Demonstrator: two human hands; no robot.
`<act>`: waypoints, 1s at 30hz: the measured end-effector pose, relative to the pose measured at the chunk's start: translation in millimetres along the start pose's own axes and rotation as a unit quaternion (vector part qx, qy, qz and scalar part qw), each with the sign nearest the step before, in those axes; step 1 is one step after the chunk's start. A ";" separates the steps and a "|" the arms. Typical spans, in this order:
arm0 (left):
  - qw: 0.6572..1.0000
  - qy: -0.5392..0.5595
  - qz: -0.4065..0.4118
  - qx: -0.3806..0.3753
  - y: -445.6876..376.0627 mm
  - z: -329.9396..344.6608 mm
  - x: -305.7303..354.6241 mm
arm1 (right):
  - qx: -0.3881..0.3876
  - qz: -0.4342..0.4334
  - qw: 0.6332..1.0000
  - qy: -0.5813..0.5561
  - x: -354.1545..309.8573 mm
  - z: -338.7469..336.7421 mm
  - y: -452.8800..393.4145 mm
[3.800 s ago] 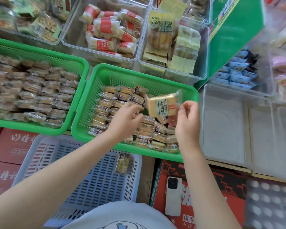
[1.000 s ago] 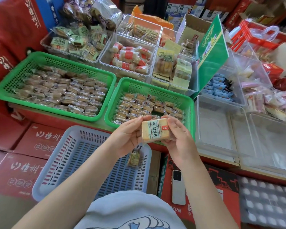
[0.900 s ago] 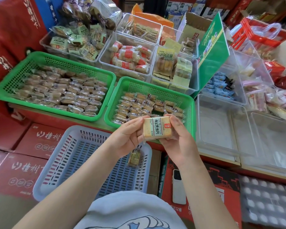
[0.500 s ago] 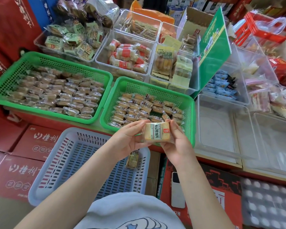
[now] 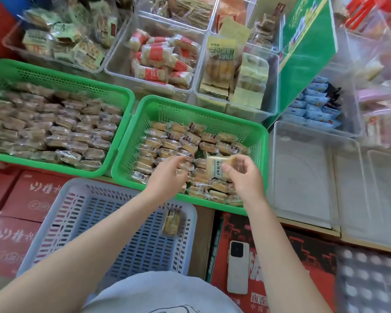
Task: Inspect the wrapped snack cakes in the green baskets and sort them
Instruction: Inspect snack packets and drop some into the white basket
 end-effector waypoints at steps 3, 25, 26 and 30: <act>0.990 -0.129 0.051 -0.016 -25.0 8.2 -5.9 | 0.026 -0.040 0.999 0.025 -3.2 -0.7 -39.6; 0.946 -0.284 0.150 -0.034 -87.4 40.7 -10.5 | -0.008 -0.305 0.865 0.398 46.7 67.1 -104.9; 0.940 -0.298 0.157 -0.046 -90.5 43.3 -11.2 | -0.002 -0.307 0.861 0.406 47.0 67.2 -105.4; 0.921 -0.341 0.167 -0.083 -96.8 53.3 -19.0 | 0.026 -0.316 0.855 0.411 36.4 63.1 -109.1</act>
Point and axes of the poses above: each hand's wrist, its own y-axis away from the middle knuckle, its own z-axis out of the palm, x = y × z, the point moved 2 cm from there along -y, towards the middle knuckle, and after that the axes turned 2 degrees about y, right-handed, at the moved point
